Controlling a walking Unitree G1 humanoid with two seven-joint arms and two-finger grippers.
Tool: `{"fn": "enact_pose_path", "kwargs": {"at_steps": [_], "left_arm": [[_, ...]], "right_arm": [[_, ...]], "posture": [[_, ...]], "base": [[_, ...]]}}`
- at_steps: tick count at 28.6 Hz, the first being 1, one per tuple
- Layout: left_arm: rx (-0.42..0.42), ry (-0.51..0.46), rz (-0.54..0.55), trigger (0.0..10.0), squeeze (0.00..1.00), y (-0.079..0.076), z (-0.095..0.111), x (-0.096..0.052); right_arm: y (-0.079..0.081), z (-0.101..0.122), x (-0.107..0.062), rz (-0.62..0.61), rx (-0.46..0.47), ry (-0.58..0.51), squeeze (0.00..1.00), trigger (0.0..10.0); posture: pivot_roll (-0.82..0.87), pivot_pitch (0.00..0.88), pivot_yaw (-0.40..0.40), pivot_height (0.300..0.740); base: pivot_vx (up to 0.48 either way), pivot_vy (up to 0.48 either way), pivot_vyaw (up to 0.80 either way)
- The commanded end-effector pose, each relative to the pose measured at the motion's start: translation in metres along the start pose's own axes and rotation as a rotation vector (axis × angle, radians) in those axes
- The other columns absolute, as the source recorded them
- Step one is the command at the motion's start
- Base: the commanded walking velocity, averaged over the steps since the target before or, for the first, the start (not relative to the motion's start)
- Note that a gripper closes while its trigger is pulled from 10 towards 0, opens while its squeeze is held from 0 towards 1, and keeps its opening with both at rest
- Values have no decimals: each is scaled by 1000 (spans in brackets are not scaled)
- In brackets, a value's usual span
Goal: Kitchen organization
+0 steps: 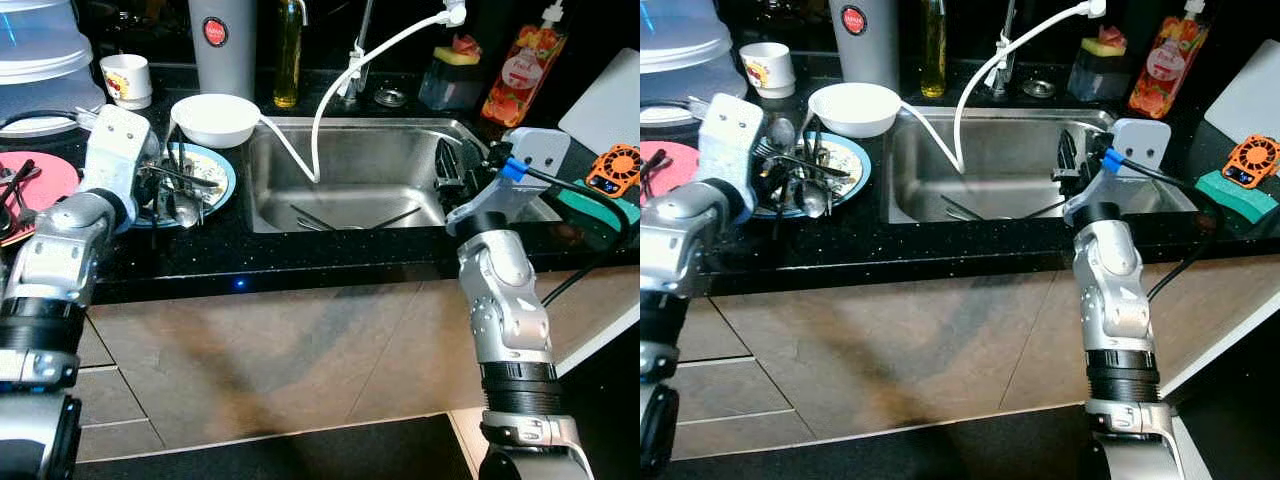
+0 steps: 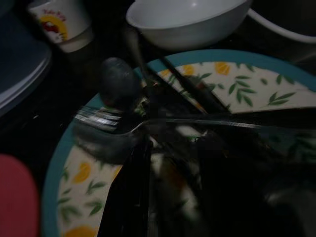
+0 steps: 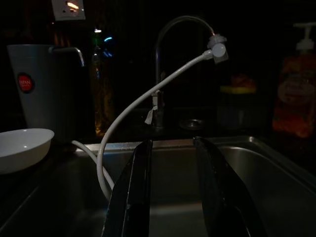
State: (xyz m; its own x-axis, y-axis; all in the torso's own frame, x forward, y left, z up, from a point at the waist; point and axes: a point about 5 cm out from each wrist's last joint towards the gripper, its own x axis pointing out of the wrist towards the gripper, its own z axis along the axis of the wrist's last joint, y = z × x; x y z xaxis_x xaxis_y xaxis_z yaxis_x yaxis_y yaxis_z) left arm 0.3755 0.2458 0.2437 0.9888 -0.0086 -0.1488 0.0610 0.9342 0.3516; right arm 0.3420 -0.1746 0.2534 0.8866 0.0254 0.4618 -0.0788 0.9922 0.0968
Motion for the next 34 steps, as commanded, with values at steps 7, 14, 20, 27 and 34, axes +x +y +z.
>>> {"fn": "enact_pose_path", "kwargs": {"at_steps": [7, 14, 20, 27, 34], "left_arm": [[66, 18, 69, 6706, 0, -1, -8, 10], [81, -46, 120, 0, 0, 3, -3, 11], [89, -106, 153, 0, 0, 3, 4, 8], [93, -222, 201, 0, 0, 5, 23, -2], [39, -430, 281, 10000, 0, 16, 57, -14]], "right_arm": [[0, -1, -5, -17, 7, 0, 0, 10000], [-3, -3, -5, -22, 4, 7, 0, 10000], [-4, -1, -1, -17, 3, 0, 0, 10000], [-3, 2, 2, -13, 5, -10, 0, 10000], [-6, 2, 2, -18, -6, -12, 0, 10000]], "posture": [[105, 101, -26, 740], [105, 79, -39, 740], [109, 59, -51, 740], [110, 55, -53, 740], [121, 44, -50, 740]], "base": [[0, 0, 0], [0, 0, 0], [0, 0, 0], [0, 0, 0], [0, 0, 0]]}}
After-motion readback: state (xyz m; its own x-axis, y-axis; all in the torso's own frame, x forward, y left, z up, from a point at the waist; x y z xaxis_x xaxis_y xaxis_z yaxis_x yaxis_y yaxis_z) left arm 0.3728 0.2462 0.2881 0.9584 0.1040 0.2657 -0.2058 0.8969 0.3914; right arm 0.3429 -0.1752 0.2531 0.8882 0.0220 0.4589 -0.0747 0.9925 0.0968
